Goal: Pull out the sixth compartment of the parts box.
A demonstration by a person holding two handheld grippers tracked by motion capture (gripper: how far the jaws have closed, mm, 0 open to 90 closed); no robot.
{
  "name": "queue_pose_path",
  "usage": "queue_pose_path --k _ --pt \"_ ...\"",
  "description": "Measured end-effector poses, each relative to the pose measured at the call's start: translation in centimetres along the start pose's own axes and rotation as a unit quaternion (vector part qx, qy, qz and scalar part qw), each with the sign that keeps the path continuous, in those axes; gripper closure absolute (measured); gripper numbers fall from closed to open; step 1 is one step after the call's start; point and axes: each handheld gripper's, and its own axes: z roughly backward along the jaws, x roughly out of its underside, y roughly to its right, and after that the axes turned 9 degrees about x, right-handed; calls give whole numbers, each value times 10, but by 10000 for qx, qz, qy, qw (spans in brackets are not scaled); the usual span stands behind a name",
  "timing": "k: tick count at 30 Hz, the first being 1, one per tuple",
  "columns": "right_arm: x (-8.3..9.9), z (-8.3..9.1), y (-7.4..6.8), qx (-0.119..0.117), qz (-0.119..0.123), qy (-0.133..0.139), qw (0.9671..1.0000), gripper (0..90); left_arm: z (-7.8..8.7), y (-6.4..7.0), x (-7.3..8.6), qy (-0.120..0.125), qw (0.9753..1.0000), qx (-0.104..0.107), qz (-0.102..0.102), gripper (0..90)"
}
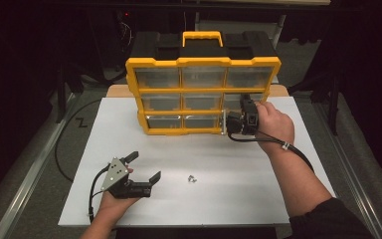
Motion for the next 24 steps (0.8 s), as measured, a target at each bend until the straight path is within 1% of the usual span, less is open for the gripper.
queue_pose_path --k 1,4,5,6,16,18,19,24 --pt "0 1 0 -39 -2 -28 10000 794 0 0 0 -10 10000 -6 15 5" --pt "0 4 0 -17 -2 -15 10000 794 -1 -1 0 -20 10000 -6 21 5" --pt "0 5 1 -57 25 -37 10000 793 -1 -1 0 -24 10000 0 15 5" --pt "0 6 1 -27 31 -16 10000 794 -1 -1 0 -20 10000 4 12 5" --pt "2 16 3 -114 33 2 9999 793 -1 1 0 3 10000 28 0 5" --pt "2 20 5 -100 105 60 9999 793 -1 0 0 -4 10000 19 1 5" --pt "3 21 4 -127 37 43 9999 792 0 0 0 -3 10000 17 1 5" --pt "3 24 5 -142 58 63 9999 792 0 0 0 4 10000 21 2 5"
